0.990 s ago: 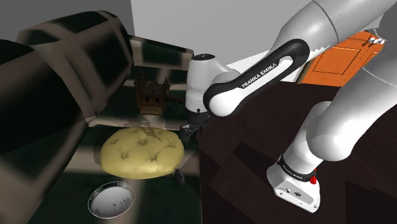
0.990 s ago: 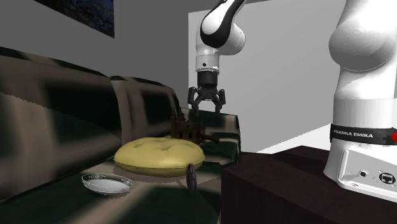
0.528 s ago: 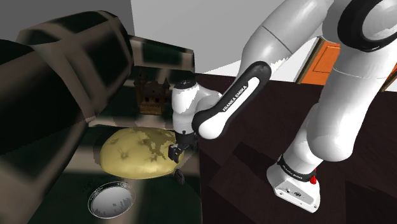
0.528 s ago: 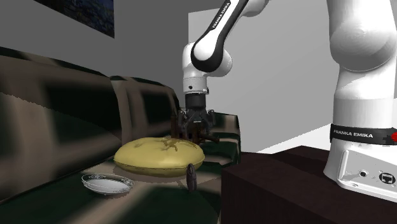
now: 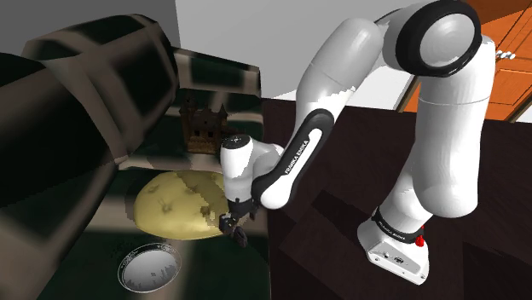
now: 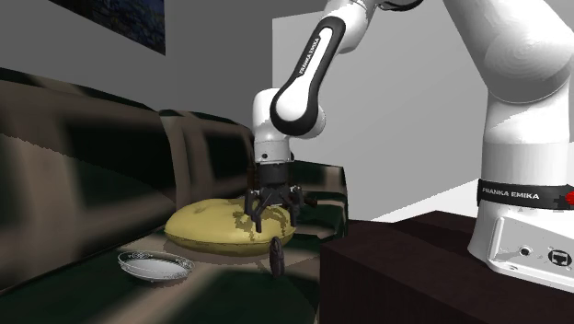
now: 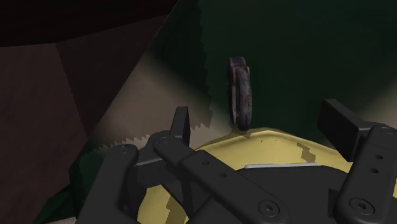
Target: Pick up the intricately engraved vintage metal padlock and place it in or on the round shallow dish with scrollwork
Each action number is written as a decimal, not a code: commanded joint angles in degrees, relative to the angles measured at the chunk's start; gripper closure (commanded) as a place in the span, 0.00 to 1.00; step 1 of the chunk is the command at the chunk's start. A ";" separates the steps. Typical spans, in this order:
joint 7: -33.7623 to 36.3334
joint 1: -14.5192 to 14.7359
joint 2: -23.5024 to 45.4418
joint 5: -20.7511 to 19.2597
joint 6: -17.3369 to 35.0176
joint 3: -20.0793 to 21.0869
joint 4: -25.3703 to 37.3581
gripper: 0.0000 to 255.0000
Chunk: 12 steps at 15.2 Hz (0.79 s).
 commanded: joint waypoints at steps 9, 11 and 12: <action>1.20 1.19 2.70 -1.64 2.49 -1.45 0.18 0.00; 1.20 1.19 2.69 -1.63 2.48 -1.44 0.18 0.00; 1.20 1.19 2.69 -1.63 2.48 -1.44 0.18 1.00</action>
